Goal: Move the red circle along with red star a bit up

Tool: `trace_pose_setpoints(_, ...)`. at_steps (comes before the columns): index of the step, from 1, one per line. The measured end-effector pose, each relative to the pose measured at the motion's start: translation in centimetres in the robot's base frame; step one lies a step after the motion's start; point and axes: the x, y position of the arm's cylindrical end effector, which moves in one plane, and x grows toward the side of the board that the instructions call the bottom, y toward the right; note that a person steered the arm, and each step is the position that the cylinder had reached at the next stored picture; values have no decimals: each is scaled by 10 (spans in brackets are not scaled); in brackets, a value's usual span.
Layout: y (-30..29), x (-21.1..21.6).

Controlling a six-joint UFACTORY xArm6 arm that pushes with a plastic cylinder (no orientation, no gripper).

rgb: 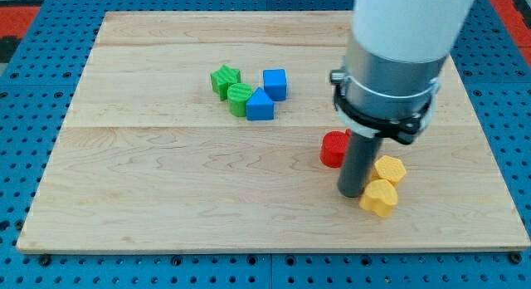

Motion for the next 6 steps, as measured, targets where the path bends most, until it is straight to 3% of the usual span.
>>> trace_pose_setpoints(1,20,0)
trace_pose_setpoints(6,-14,-66)
